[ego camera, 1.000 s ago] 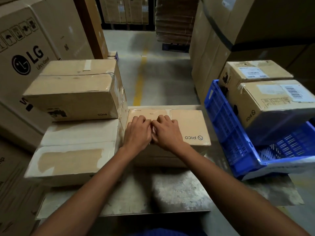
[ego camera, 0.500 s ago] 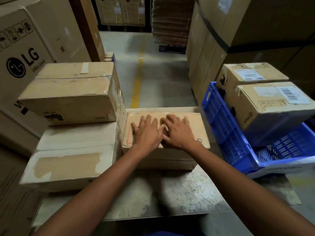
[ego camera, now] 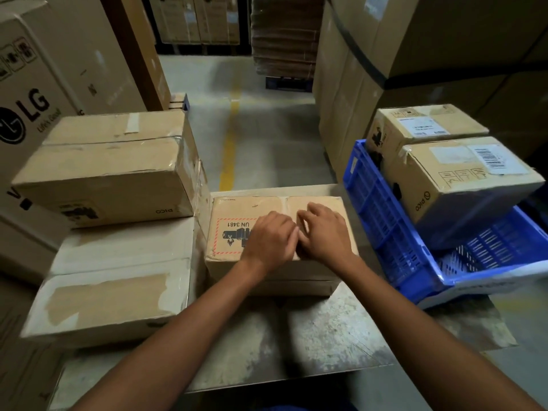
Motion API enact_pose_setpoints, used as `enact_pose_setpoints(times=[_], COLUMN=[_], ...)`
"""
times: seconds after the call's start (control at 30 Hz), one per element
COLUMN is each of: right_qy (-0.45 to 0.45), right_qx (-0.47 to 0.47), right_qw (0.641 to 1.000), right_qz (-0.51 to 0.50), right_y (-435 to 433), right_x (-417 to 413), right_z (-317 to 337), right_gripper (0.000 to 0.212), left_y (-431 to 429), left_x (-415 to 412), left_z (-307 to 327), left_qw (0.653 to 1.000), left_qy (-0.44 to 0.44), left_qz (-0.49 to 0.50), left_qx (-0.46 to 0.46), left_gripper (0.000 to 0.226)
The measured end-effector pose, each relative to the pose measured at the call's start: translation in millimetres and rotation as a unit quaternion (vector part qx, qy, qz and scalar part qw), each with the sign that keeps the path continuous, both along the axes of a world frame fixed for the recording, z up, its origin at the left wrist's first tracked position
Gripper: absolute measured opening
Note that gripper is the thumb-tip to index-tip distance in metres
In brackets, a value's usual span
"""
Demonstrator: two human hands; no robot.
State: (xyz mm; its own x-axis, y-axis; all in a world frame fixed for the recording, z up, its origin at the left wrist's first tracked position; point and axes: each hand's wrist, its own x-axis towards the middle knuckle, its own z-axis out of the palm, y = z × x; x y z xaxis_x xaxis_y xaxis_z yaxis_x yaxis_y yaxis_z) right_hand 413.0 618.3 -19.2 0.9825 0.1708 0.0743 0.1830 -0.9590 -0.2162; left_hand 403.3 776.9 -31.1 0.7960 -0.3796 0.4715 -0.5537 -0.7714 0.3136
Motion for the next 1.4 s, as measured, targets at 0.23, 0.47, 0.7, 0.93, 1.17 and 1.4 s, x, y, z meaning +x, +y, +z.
enact_pose_setpoints(times=[0.23, 0.47, 0.7, 0.93, 1.17, 1.4], right_qy=[-0.176, -0.138, 0.028, 0.03, -0.097, -0.174], right_qx=[0.107, 0.078, 0.197, 0.39, 0.294, 0.19], right_qw=[0.974, 0.983, 0.938, 0.852, 0.908, 0.958], right_qz=[-0.092, -0.092, -0.284, -0.348, -0.284, -0.127], right_y=[9.5, -9.9, -14.5, -22.8, -25.1, 17.5], right_x=[-39.2, -43.2, -47.8, -40.5, -18.2, 12.0], right_z=[-31.6, -24.8, -15.9, -9.2, 54.3, 86.5], right_gripper=[0.036, 0.044, 0.083, 0.056, 0.04, 0.043], left_y=[2.5, 7.2, 69.9, 71.5, 55.7, 68.4], left_x=[-7.5, -3.3, 4.2, 1.2, 5.0, 0.3], left_z=[-5.9, 11.8, 10.2, 16.7, 5.3, -6.8], left_qw=[0.999, 0.996, 0.91, 0.887, 0.841, 0.8], left_qy=[-0.019, 0.079, 0.254, 0.299, 0.295, 0.355], left_qz=[-0.039, 0.047, 0.328, 0.333, 0.341, 0.38], left_qx=[-0.011, -0.006, 0.009, -0.111, -0.298, -0.299], left_gripper=[0.016, 0.022, 0.061, 0.063, 0.057, 0.065])
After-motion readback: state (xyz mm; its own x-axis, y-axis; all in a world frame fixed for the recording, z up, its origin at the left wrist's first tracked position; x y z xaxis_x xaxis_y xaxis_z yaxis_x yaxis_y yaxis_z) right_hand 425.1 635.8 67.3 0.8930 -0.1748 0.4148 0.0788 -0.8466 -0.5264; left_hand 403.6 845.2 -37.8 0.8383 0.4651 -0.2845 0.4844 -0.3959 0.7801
